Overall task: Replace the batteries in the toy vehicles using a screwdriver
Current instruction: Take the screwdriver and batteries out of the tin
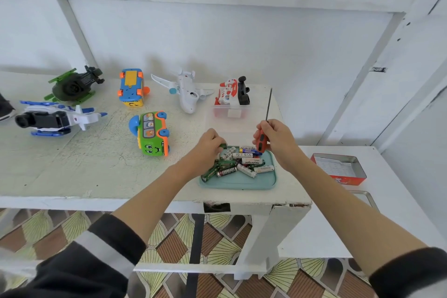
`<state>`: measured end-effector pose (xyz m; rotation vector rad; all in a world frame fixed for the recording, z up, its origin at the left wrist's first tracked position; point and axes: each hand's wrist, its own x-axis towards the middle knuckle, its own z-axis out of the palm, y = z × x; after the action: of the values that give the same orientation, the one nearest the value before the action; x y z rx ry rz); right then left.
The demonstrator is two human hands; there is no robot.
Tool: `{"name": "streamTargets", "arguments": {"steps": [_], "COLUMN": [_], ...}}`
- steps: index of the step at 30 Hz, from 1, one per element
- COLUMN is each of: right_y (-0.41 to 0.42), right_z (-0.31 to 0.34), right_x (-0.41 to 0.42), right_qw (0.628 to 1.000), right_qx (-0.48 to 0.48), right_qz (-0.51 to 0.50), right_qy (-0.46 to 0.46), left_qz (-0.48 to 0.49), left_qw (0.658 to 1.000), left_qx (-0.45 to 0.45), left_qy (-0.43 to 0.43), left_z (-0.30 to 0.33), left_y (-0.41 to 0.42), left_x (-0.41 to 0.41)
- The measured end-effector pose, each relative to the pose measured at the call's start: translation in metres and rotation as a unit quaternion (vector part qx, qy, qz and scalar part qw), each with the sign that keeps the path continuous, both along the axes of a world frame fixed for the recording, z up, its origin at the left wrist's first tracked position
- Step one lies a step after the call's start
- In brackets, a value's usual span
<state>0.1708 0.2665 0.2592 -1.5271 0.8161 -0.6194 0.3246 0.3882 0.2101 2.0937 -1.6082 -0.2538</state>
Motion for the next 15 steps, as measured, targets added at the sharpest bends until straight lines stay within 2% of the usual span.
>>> {"name": "streamTargets", "arguments": {"steps": [3, 8, 15], "right_y": [0.000, 0.002, 0.002], "right_z": [-0.002, -0.003, -0.001], "right_x": [-0.001, 0.000, -0.002], "right_qw": [1.000, 1.000, 1.000], "right_qx": [-0.001, -0.005, -0.014], "right_qz": [0.003, 0.004, -0.005], "right_qy": [0.005, 0.008, 0.009], "left_qz": [0.003, -0.028, 0.023], "left_qw": [0.997, 0.991, 0.988], "left_qx": [-0.068, -0.116, -0.153], "left_qy": [-0.022, -0.054, 0.008], "left_z": [0.002, 0.005, 0.015], "left_y": [0.001, -0.002, 0.001], "left_x": [0.002, -0.004, 0.006]}}
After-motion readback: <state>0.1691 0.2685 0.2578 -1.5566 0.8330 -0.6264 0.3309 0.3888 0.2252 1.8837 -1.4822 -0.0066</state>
